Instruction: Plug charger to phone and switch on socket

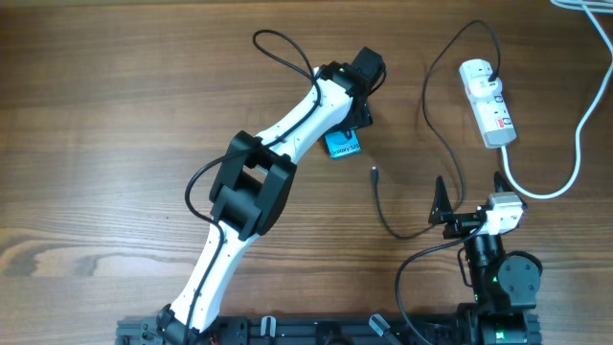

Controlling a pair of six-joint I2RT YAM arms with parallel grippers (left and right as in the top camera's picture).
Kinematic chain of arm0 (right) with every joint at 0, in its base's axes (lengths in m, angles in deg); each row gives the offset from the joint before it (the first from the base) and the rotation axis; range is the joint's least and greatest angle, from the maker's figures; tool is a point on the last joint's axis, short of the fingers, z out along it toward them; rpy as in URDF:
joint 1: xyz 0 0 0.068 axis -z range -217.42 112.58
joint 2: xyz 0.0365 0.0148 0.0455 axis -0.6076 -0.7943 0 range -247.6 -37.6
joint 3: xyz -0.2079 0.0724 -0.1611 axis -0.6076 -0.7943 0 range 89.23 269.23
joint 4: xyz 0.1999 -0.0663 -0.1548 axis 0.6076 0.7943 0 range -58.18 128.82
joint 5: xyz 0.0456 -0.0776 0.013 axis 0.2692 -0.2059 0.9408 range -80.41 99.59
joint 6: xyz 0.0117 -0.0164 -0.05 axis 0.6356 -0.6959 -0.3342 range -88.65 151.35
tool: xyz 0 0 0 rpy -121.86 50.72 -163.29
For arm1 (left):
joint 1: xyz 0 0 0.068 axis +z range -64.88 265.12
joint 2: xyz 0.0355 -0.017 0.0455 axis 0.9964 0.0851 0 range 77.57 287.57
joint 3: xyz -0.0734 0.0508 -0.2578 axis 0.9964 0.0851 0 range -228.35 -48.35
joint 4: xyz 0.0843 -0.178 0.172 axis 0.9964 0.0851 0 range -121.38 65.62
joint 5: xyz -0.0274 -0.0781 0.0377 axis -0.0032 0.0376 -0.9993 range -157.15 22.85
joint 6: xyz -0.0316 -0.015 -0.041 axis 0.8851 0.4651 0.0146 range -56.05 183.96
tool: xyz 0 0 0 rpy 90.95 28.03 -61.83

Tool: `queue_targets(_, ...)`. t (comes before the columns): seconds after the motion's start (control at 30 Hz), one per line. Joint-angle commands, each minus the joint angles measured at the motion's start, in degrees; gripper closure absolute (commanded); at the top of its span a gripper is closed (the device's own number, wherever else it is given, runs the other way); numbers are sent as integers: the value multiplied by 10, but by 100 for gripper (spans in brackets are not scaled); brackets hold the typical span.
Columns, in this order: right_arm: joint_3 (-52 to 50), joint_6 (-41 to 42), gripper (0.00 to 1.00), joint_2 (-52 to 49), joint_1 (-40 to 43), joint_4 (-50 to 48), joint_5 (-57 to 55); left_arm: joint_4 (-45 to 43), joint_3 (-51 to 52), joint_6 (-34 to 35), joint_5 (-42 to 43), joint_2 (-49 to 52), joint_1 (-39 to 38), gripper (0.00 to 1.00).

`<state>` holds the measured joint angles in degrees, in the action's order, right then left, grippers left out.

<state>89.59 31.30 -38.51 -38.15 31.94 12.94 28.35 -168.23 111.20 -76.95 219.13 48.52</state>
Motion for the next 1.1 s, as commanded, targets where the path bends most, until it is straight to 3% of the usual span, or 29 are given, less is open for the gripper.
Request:
queue_targets(0.0,0,4,0,3,-4,-1,1,29,0,-21,-6,15,1,0)
queue_targets(0.13,-1,4,0,3,-4,-1,1,51,0,-25,-5,15,3,2)
queue_targets(0.57,-1,4,0,3,-4,-1,1,98,0,-193,14,15,17,2)
queue_targets(0.77,-1,4,0,3,-4,-1,1,120,0,-208,17,15,59,0)
queue_targets(0.9,0,4,0,3,-4,-1,1,115,0,-266,76,15,75,0)
queue_targets(1.07,-1,4,0,3,-4,-1,1,93,0,-315,87,15,71,0)
